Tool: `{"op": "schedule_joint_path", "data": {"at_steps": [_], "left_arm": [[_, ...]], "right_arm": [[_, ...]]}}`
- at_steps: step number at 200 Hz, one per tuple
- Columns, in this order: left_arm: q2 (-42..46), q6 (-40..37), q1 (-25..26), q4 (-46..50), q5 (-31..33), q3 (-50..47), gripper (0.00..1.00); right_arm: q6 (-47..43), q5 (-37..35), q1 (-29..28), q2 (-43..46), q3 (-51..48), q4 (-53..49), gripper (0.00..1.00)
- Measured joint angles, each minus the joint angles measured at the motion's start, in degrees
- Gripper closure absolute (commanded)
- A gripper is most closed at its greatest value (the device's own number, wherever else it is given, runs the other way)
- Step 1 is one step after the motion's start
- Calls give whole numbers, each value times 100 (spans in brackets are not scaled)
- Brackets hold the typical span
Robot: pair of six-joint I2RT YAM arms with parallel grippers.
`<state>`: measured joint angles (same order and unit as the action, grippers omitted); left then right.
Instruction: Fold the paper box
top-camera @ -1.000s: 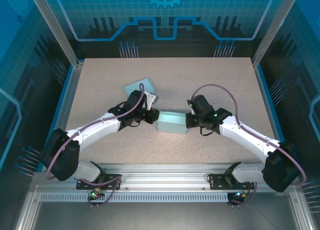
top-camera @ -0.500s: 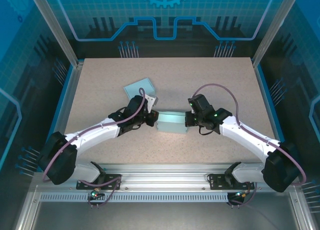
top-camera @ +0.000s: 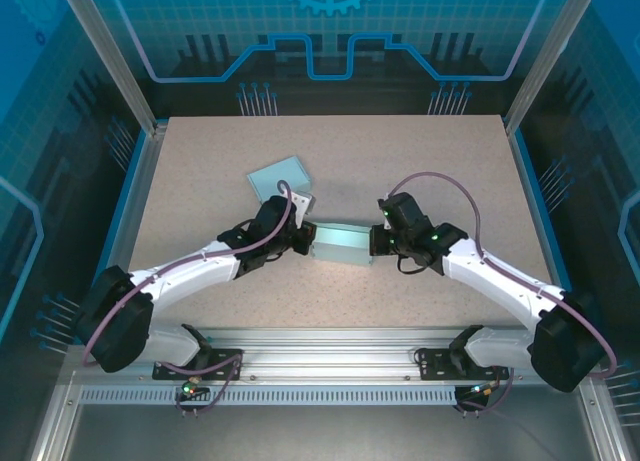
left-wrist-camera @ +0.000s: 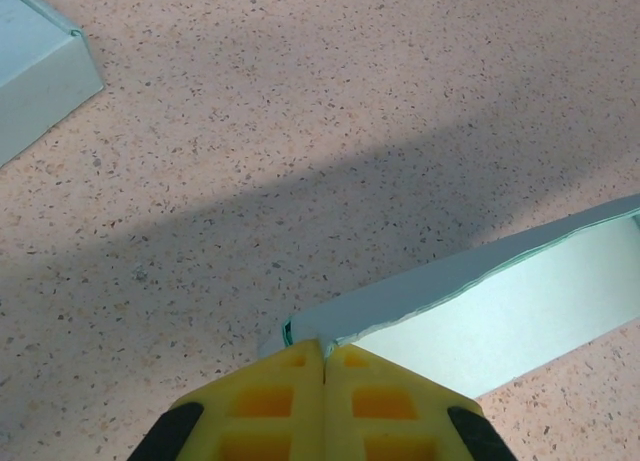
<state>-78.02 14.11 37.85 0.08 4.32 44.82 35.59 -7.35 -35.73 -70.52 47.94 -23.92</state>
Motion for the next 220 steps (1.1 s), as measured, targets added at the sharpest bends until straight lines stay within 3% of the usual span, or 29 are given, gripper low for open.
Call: {"op": "schedule_joint_path", "data": {"at_steps": [92, 220], "left_arm": [[-2, 601, 11, -37, -11, 0, 100], [170, 850, 17, 271, -50, 0, 100]], "right_arm": [[-111, -476, -133, -59, -214, 490, 100], [-262, -1930, -850, -487, -68, 428, 100]]}}
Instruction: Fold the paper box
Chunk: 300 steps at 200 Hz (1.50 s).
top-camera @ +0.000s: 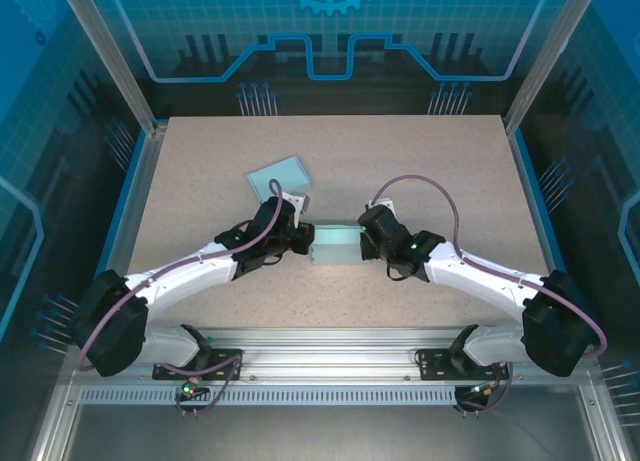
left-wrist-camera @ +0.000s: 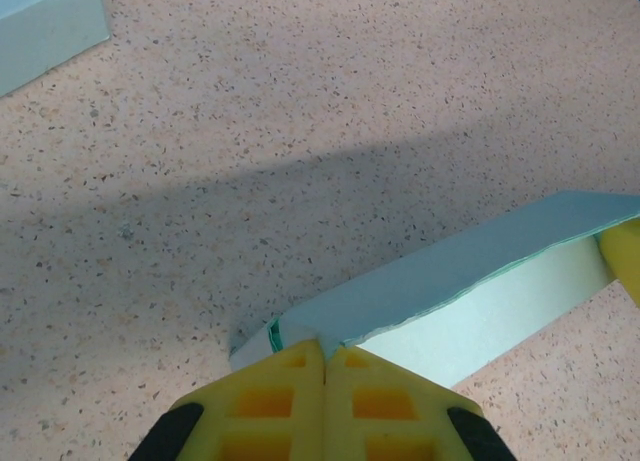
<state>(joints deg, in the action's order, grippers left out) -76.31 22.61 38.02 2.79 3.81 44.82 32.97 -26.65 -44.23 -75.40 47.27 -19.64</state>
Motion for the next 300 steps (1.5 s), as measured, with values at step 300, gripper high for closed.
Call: {"op": "schedule_joint_path", "data": {"at_steps": [300], "left_arm": [[179, 442, -302, -791, -404, -579, 100]], "right_arm": [[2, -284, -238, -144, 81, -24, 100]]}}
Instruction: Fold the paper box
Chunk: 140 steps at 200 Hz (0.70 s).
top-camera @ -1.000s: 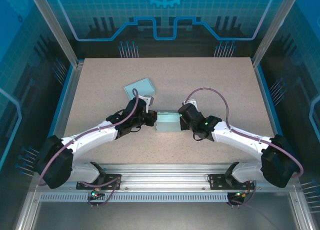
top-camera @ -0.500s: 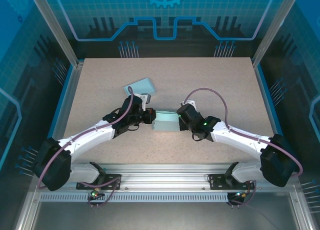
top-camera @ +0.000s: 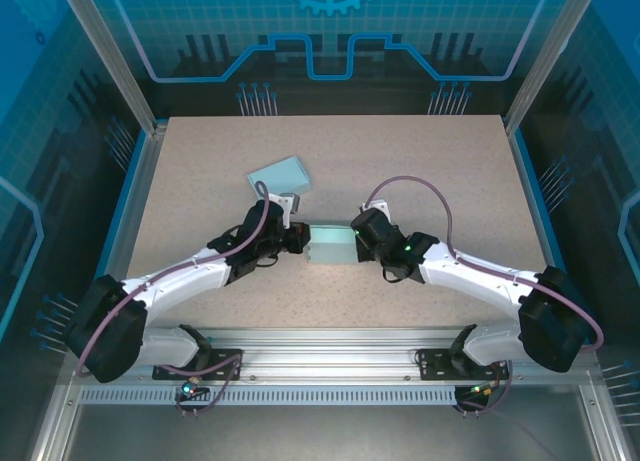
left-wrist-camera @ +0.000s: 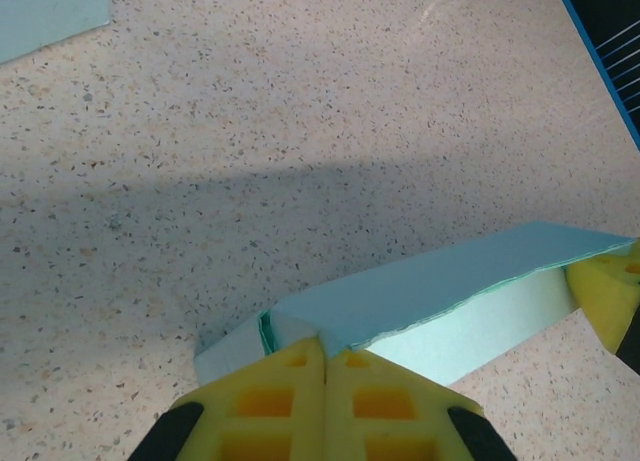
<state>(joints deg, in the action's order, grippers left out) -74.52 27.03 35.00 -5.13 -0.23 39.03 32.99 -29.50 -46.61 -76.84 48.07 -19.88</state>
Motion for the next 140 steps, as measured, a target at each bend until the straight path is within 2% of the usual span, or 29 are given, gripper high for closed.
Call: {"op": "schedule_joint_path", "data": {"at_steps": [61, 101, 140], "left_arm": [[-48, -295, 319, -411, 673, -199, 100], [-55, -487, 457, -417, 763, -247, 74], [238, -614, 570, -190, 592, -278, 37]], "right_arm": [[22, -52, -22, 26, -13, -39, 100], [22, -72, -26, 39, -13, -103, 100], [20, -24, -76, 39, -11, -105, 100]]}}
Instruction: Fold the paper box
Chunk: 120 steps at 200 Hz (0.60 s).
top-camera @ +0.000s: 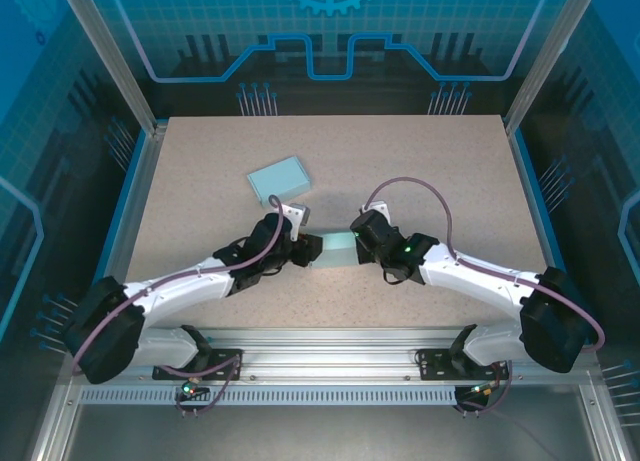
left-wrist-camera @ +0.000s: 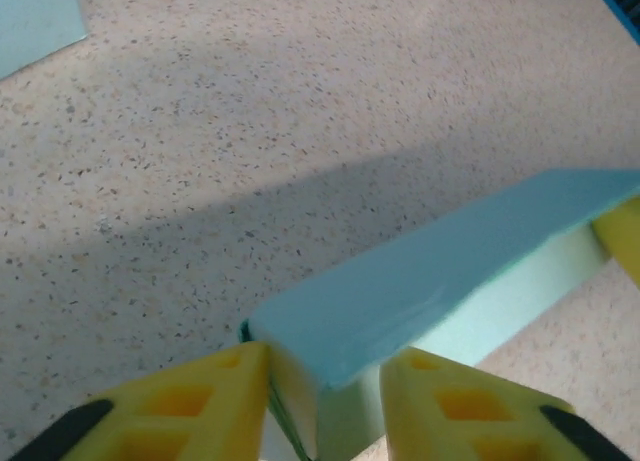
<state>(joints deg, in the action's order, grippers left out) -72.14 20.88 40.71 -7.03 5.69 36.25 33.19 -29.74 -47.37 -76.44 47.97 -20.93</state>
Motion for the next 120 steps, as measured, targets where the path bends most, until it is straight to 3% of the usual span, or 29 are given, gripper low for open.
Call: {"op": "schedule_joint_path", "data": {"at_steps": [27, 39, 67, 120], "left_arm": [[577, 20, 20, 120, 50, 15, 11], [737, 116, 17, 216, 146, 107, 7], [774, 476, -22, 315, 363, 286, 6], [317, 1327, -238, 160, 417, 151, 15]], "right_arm": [[-2, 26, -48, 9, 0, 0, 100], [-2, 35, -55, 11, 0, -2, 100], [-2, 50, -59, 20, 0, -2, 100], [0, 57, -66, 20, -2, -2, 100]]}}
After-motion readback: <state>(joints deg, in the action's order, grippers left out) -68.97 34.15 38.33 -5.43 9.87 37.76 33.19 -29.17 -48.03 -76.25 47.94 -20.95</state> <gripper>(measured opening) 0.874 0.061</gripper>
